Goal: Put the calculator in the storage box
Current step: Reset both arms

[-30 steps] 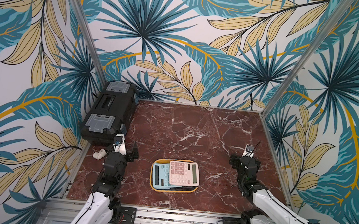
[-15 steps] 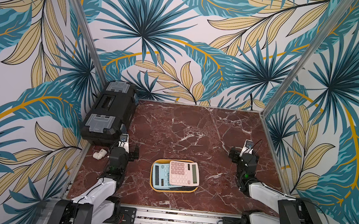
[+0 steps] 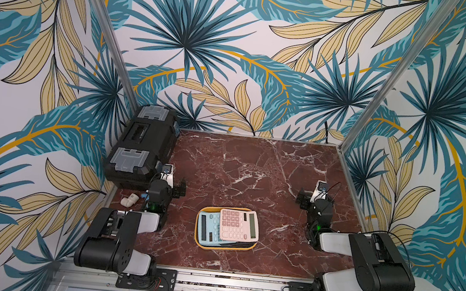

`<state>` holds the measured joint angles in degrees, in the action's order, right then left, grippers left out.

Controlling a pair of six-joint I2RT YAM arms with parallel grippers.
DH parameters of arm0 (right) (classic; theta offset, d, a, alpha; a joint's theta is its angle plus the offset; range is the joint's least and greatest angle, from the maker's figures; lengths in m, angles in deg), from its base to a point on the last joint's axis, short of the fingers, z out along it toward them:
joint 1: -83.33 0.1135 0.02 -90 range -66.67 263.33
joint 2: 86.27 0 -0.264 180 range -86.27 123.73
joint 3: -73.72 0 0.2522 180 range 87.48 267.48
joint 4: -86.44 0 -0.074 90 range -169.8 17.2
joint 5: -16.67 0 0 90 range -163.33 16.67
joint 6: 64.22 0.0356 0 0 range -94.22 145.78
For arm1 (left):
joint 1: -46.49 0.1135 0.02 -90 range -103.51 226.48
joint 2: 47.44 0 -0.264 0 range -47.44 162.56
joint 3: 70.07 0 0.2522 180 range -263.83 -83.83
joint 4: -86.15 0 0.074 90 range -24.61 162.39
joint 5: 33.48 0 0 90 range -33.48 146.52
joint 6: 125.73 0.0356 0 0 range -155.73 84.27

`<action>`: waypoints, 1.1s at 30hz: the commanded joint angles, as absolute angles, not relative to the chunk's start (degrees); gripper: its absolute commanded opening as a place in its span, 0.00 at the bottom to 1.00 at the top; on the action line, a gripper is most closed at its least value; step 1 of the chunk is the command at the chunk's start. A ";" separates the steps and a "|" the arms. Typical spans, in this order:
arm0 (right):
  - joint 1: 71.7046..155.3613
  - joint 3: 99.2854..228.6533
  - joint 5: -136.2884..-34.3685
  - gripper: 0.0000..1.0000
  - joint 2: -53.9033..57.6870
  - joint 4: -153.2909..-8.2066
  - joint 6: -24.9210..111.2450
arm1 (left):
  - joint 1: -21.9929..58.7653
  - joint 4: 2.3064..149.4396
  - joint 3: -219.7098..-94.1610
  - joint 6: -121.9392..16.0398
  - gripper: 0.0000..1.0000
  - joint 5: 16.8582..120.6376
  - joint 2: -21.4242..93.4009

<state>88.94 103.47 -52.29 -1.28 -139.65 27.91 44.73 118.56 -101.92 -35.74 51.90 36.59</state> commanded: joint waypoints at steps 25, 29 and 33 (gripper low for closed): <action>87.90 109.72 -59.18 1.00 0.21 -131.02 26.14 | 44.74 118.71 -107.47 -32.30 1.00 56.80 39.64; 87.90 109.72 -59.18 1.00 0.21 -130.99 26.20 | 44.73 118.70 -107.47 -32.27 1.00 56.78 39.58; 87.73 110.11 -59.71 1.00 0.31 -130.31 26.21 | 44.71 118.71 -107.47 -32.24 1.00 56.78 39.63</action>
<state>88.13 109.50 -58.89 0.10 -131.24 26.77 44.75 118.85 -105.13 -32.92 55.55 39.28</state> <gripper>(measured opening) 0.994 0.999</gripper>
